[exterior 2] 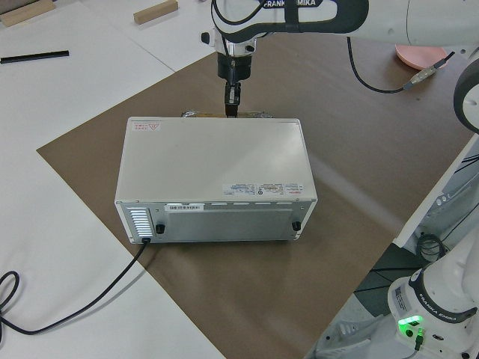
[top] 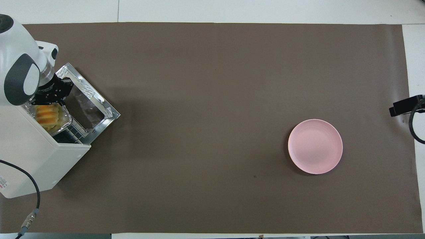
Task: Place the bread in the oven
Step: 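Lower the foil tray into the open oven with the left gripper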
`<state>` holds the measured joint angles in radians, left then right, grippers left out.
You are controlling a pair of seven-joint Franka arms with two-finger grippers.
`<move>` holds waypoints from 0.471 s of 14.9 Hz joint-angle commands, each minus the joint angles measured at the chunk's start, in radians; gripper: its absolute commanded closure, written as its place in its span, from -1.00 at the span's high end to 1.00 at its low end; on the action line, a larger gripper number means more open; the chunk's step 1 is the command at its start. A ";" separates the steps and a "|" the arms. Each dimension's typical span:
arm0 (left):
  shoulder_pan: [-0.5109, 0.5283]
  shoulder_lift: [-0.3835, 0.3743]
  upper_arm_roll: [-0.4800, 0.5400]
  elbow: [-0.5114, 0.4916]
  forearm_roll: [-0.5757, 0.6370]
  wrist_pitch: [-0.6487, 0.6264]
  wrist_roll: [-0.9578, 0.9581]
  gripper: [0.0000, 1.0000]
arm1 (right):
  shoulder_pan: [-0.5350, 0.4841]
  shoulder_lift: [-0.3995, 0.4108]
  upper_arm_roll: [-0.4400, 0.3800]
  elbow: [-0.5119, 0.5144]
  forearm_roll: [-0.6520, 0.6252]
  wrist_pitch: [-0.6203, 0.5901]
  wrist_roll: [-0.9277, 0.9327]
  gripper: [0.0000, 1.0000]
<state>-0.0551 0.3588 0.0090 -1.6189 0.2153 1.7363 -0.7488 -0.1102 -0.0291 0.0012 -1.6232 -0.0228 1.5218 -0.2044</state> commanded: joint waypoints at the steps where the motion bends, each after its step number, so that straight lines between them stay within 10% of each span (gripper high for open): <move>1: -0.046 -0.055 0.003 -0.085 0.021 0.045 -0.087 -1.00 | -0.003 -0.026 0.003 -0.029 0.014 0.014 0.017 1.00; 7: 0.026 -0.054 0.006 -0.091 0.022 0.083 -0.002 -1.00 | -0.003 -0.026 0.003 -0.029 0.014 0.014 0.017 1.00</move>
<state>-0.0715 0.3437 0.0154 -1.6599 0.2168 1.7774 -0.7923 -0.1101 -0.0292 0.0012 -1.6232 -0.0228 1.5218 -0.2044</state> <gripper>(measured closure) 0.982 0.000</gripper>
